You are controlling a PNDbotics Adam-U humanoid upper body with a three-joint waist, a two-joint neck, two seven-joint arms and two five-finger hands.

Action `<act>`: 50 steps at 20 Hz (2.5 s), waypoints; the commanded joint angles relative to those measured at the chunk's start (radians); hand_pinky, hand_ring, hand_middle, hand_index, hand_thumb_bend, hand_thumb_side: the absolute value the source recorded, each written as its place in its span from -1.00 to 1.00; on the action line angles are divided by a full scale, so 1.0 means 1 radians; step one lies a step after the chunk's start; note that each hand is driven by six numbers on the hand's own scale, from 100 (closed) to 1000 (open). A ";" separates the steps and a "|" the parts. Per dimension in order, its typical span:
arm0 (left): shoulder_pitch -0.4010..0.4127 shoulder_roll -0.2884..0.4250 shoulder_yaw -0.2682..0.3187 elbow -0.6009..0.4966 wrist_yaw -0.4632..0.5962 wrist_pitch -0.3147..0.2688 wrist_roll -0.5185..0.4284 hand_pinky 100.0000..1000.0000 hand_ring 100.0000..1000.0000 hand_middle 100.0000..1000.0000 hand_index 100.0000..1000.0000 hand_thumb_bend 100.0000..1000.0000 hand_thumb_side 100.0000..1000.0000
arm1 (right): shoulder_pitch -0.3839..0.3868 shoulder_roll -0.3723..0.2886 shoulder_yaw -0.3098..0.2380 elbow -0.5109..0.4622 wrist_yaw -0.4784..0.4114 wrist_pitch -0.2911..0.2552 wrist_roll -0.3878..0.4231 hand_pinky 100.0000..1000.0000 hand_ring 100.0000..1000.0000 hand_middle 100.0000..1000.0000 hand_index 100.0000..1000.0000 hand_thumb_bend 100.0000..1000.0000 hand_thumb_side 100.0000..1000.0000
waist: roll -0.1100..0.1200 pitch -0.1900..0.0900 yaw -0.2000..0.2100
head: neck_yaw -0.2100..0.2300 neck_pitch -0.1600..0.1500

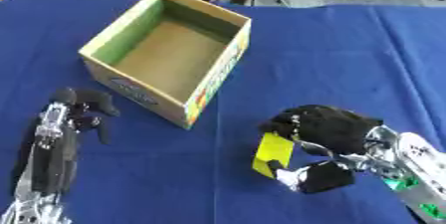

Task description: Pick up objects on the table and place them in the box.

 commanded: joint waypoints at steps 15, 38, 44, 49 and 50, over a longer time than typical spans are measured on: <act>-0.003 0.010 0.002 -0.008 -0.006 0.002 -0.002 -0.68 -0.05 -0.19 0.12 -1.00 0.94 | 0.077 0.101 -0.057 -0.047 0.091 0.046 -0.050 0.63 0.72 0.56 0.95 -1.00 1.00 | -0.009 -0.038 -0.022 | -0.005 -0.006; 0.001 0.029 0.007 0.006 -0.016 0.004 -0.001 -0.68 -0.05 -0.19 0.13 -1.00 0.94 | 0.180 0.252 -0.104 0.024 0.119 0.090 -0.031 0.64 0.73 0.58 1.00 -1.00 1.00 | -0.038 -0.057 -0.049 | -0.003 0.007; -0.001 0.030 0.006 0.007 -0.016 0.004 -0.003 -0.68 -0.05 -0.18 0.13 -1.00 0.95 | 0.190 0.260 -0.109 0.016 0.113 0.093 -0.021 0.64 0.73 0.57 1.00 -1.00 1.00 | -0.043 -0.056 -0.053 | -0.006 0.006; -0.002 0.029 0.006 0.007 -0.018 0.004 -0.004 -0.68 -0.05 -0.18 0.13 -1.00 0.95 | 0.195 0.267 -0.099 0.040 0.114 0.087 -0.002 0.63 0.72 0.54 0.98 -1.00 1.00 | -0.043 -0.052 -0.050 | -0.011 0.004; -0.001 0.028 0.006 0.007 -0.018 0.004 -0.004 -0.68 -0.05 -0.18 0.13 -1.00 0.95 | 0.196 0.268 -0.098 0.043 0.112 0.086 0.001 0.62 0.71 0.52 0.92 -1.00 1.00 | -0.042 -0.051 -0.049 | -0.012 0.004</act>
